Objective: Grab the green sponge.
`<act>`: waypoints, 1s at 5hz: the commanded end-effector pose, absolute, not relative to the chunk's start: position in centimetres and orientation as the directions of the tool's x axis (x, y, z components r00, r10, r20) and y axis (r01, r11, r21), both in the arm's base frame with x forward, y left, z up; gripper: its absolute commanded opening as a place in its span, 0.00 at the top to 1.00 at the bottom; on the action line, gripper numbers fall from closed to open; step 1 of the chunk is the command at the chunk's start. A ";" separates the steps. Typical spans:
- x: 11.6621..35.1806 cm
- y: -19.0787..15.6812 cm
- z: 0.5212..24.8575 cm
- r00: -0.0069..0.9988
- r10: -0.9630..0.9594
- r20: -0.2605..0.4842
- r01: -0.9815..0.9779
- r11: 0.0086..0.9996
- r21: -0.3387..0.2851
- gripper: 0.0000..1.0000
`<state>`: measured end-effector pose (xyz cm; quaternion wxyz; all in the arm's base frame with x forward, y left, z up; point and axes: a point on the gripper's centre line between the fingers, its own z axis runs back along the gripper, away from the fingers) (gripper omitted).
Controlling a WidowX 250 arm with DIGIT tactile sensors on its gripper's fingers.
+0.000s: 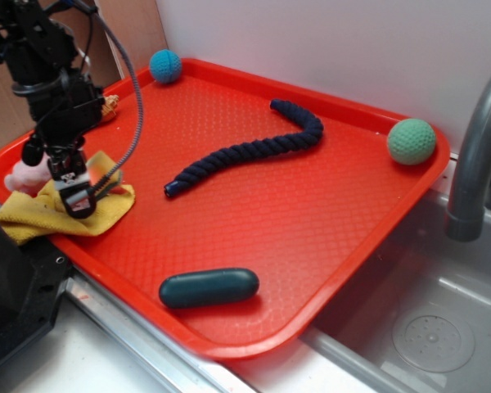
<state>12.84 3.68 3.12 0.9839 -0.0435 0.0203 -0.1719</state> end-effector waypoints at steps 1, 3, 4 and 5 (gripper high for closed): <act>11.8 3.6 6.9 0.991 -0.130 -0.001 0.130 0.991 -0.045 1.00; 21.6 4.2 14.1 0.999 -0.021 0.038 0.020 0.999 0.033 1.00; 23.1 2.9 15.6 0.999 0.040 -0.007 -0.039 0.998 0.055 1.00; 23.4 1.3 17.5 0.995 0.086 -0.041 -0.083 0.993 0.079 1.00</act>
